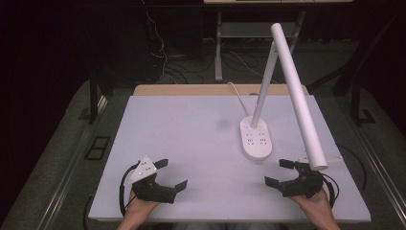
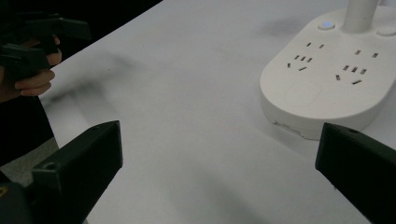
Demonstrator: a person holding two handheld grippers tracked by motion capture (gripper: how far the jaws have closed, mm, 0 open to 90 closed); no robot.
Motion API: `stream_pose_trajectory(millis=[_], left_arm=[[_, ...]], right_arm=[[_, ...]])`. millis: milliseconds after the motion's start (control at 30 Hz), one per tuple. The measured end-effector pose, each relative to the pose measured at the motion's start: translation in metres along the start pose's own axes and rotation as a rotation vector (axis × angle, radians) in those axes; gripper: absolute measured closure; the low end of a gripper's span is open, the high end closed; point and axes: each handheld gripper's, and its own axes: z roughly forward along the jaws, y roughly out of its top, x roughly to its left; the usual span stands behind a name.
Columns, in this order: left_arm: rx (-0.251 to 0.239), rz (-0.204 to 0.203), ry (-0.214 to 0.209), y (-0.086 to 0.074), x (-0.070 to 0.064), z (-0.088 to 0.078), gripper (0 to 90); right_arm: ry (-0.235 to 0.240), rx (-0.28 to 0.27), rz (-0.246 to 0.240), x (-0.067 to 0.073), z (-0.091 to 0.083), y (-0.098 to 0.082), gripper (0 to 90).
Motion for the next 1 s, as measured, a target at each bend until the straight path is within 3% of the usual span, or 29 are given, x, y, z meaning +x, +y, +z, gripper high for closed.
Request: stream_pose_trajectory(millis=[400, 1000], left_arm=[[-0.003, -0.003, 0.004, 0.0002, 0.0002, 0.0002, 0.0], [0.004, 0.002, 0.001, -0.0001, -0.0009, 0.0023, 0.0]], right_arm=[[-0.011, 0.032, -0.027, 0.0013, 0.0005, -0.0003, 0.2], [-0.004, 0.034, -0.02, 0.0002, -0.0008, -0.0004, 0.2]])
